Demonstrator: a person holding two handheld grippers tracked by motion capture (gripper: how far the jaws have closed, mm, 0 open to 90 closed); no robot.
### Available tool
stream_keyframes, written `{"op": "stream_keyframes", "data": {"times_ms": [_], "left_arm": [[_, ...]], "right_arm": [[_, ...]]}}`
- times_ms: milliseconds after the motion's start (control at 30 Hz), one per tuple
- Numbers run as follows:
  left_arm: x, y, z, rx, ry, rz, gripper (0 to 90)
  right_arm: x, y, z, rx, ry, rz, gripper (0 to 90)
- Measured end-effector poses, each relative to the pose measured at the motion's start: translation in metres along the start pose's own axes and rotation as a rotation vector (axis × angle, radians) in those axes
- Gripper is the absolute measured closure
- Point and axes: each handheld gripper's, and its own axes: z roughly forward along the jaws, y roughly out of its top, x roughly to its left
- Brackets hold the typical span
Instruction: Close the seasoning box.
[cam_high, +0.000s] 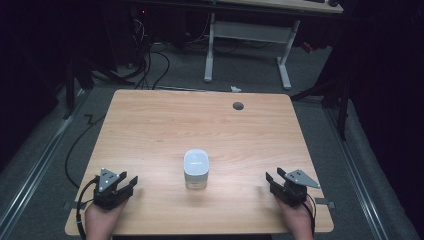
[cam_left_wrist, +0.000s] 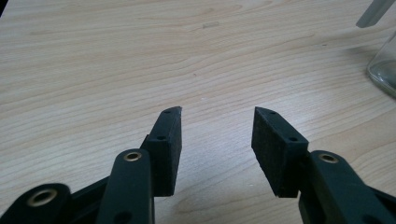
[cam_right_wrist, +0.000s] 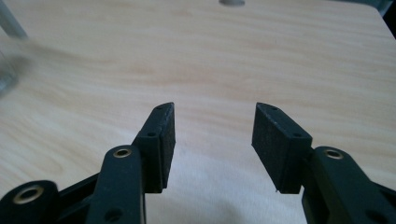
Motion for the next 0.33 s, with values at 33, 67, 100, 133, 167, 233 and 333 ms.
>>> {"op": "stream_keyframes", "data": {"times_ms": [33,67,100,133,167,233,333], "left_arm": [[-0.0021,-0.0020,0.0004,0.006,0.001,0.006,53.1],[-0.0047,-0.0039,0.0009,0.007,0.000,0.009,53.1],[-0.0068,-0.0055,0.0007,0.011,-0.002,0.018,53.1],[-0.0068,-0.0055,0.0007,0.011,-0.002,0.018,53.0],[-0.0092,-0.0077,0.0010,0.013,-0.002,0.035,52.9],[-0.0094,-0.0077,0.0017,0.011,-0.001,0.034,52.9],[-0.0073,-0.0064,0.0036,0.013,-0.004,0.018,53.0]], "right_arm": [[-0.0019,0.0013,0.0008,-0.006,0.010,0.020,48.1],[-0.0021,0.0009,0.0019,-0.005,0.013,0.032,48.1],[-0.0019,-0.0003,0.0030,-0.002,0.019,0.030,48.0],[-0.0014,-0.0013,0.0037,0.004,0.028,0.028,48.0],[-0.0012,-0.0021,0.0040,0.006,0.030,0.020,48.1],[-0.0024,-0.0027,0.0038,0.009,0.032,0.033,48.2],[-0.0026,-0.0026,0.0042,0.012,0.029,0.045,48.4]]}}
